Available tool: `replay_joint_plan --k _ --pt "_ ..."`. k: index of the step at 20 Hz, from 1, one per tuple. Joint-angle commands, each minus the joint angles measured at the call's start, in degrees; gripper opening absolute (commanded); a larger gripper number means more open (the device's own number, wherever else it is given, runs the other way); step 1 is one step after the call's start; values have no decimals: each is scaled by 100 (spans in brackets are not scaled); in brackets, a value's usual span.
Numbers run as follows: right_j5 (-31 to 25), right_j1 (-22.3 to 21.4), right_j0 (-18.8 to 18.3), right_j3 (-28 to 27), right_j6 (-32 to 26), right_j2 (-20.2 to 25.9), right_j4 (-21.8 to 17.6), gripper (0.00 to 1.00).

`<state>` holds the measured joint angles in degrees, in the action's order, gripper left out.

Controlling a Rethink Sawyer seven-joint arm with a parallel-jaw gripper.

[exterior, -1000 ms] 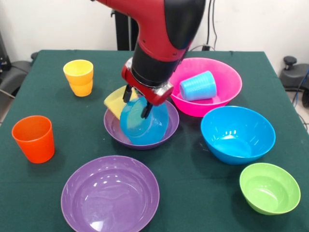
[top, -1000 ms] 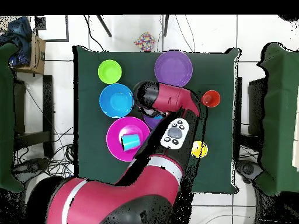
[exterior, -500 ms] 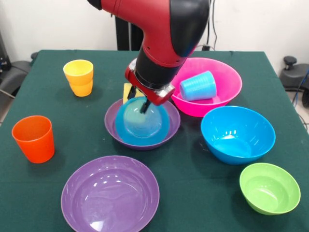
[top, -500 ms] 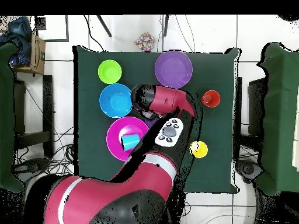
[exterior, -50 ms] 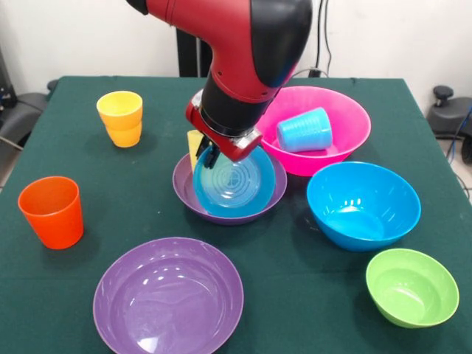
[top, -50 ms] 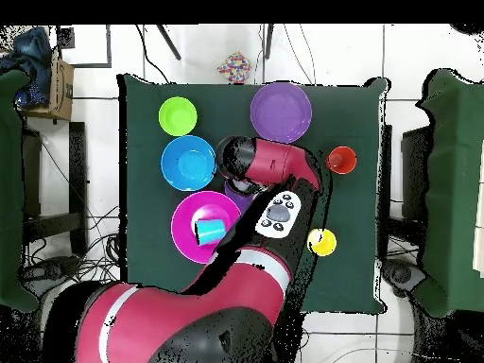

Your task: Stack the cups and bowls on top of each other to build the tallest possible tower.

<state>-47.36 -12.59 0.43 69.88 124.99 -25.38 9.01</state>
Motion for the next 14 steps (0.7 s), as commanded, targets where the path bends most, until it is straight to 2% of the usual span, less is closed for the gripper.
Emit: replay_joint_plan --k 1,7,8,11,14 --pt "173 67 -82 36 101 787 -137 0" --pt "325 -4 6 -173 131 636 -230 0" --pt "502 -96 -7 -136 236 686 -129 0" --pt "247 -302 -32 -355 112 751 -45 0" --pt "-271 -460 107 -510 369 554 33 0"
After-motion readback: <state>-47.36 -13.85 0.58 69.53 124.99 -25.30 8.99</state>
